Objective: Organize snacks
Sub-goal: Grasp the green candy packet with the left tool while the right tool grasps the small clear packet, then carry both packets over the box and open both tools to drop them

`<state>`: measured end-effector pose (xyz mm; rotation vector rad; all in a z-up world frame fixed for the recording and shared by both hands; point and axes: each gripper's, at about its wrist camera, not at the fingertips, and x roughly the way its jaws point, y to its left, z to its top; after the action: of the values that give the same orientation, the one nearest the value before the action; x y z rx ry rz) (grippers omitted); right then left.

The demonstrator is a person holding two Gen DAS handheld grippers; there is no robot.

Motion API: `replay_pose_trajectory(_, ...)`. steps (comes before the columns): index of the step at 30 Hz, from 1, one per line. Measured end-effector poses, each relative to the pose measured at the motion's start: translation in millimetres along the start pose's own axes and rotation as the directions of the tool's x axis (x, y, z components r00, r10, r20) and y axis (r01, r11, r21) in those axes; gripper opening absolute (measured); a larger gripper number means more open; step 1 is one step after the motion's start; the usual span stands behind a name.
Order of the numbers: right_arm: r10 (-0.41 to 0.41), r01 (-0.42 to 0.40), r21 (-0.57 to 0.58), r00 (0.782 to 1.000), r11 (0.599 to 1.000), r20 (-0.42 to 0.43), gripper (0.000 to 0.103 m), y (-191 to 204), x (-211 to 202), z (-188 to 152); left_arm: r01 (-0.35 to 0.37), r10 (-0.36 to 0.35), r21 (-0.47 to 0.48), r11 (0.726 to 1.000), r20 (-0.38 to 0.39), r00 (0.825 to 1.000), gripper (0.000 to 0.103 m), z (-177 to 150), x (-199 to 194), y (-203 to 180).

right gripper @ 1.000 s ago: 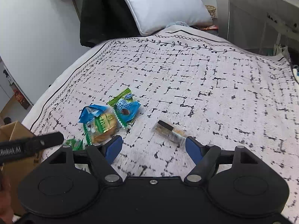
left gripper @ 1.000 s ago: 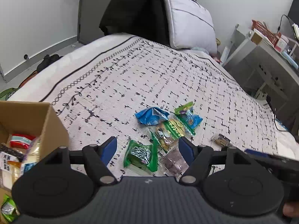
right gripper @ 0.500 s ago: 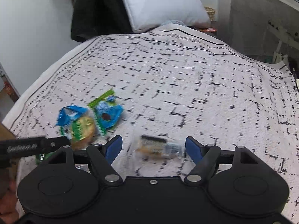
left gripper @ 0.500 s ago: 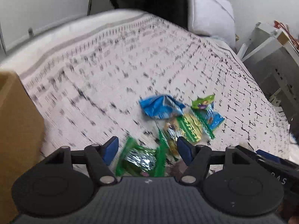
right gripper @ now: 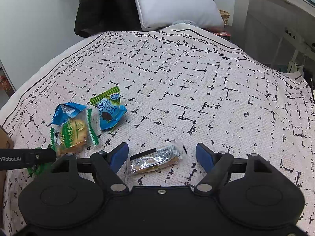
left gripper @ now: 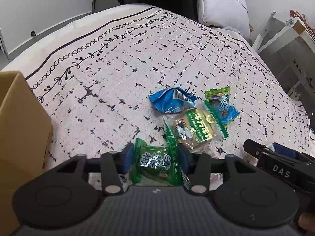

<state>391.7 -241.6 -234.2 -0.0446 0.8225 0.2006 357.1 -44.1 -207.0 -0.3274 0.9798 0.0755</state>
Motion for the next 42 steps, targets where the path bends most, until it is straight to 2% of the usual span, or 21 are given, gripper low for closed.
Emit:
replay_pose_trajectory(1,0.004,-0.004,-0.005,1.000,1.000,0.001,0.054,1,-1,-1,0.001,-0.001,-0.003,1.000,-0.002,1.000,0.039,-1,-1,1)
replay_pose_trajectory(4,0.016,-0.016,-0.015,1.000,1.000,-0.002,0.050,4,-5,-3,-0.001,0.001,-0.013,1.000,-0.011,1.000,0.036,-3,-5,3)
replay_pose_trajectory(11,0.031,-0.031,-0.033,0.999,0.999,0.014,0.049,12,-29,-8,0.002,-0.001,-0.014,1.000,0.012,1.000,0.035,-4,-30,6)
replay_pose_trajectory(16,0.050,-0.050,0.002,0.998,0.999,0.027,0.049,12,-48,-10,0.004,-0.002,-0.036,0.999,0.031,1.000,0.036,-2,-51,12)
replay_pose_trajectory(24,0.097,-0.099,0.031,0.993,0.995,0.073,0.049,24,-83,-8,0.061,-0.056,-0.051,0.997,0.094,0.994,0.036,-1,-102,16)
replay_pose_trajectory(27,0.127,-0.131,0.042,0.989,0.991,0.081,0.049,31,-97,-10,0.062,-0.055,-0.056,0.997,0.124,0.991,0.036,0,-122,20)
replay_pose_trajectory(42,0.219,-0.222,0.008,0.966,0.975,0.135,0.049,74,-149,2,0.084,-0.046,-0.196,0.977,0.192,0.980,0.036,-16,-181,70)
